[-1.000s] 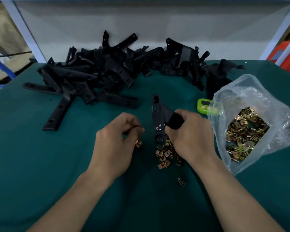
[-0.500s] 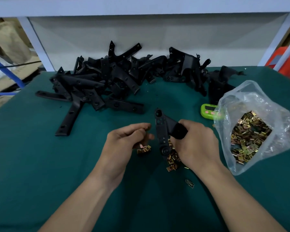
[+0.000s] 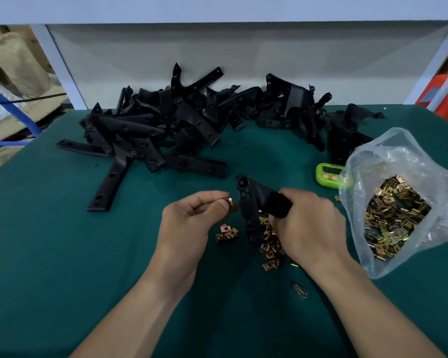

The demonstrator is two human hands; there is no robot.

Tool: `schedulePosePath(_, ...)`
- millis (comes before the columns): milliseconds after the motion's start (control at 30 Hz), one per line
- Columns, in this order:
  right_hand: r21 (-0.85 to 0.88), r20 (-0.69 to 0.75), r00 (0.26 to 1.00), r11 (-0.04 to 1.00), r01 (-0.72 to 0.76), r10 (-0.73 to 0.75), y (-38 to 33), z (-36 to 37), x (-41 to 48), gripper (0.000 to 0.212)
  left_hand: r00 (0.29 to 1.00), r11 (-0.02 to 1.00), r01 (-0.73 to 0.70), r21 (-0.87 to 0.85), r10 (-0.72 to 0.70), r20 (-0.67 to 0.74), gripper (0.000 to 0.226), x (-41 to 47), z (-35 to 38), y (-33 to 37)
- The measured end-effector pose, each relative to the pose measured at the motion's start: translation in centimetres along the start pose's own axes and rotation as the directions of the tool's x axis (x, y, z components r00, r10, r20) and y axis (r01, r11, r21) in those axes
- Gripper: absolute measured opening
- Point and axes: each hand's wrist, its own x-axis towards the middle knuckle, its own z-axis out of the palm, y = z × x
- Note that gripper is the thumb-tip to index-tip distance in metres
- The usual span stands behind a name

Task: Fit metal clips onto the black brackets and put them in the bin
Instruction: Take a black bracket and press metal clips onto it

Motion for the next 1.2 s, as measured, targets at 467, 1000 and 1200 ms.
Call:
schedulePosePath(467, -0.124, 0.027, 0.996, 0.988, 0.089, -0.087, -0.2, -0.9, 0.0, 0.021, 0.994, 0.989, 0.054, -0.14, -0.039, 0.105, 0.023, -0.3, 0.1, 0.3)
schedulePosePath(1000, -0.147, 0.066, 0.997, 0.987, 0.058, -0.049, -0.7, -1.9, -0.4, 0.018, 0.994, 0.996, 0.024, -0.088, -0.014, 0.109, 0.024, -0.2, 0.0, 0.6)
schedulePosePath(1200, -0.26, 0.004, 0.999, 0.965, 0.041, -0.041, -1.7, -1.9, -0.6, 0.027, 0.992, 0.986, 0.005, -0.167, -0.026, -0.121, 0.005, -1.0, 1.1, 0.6)
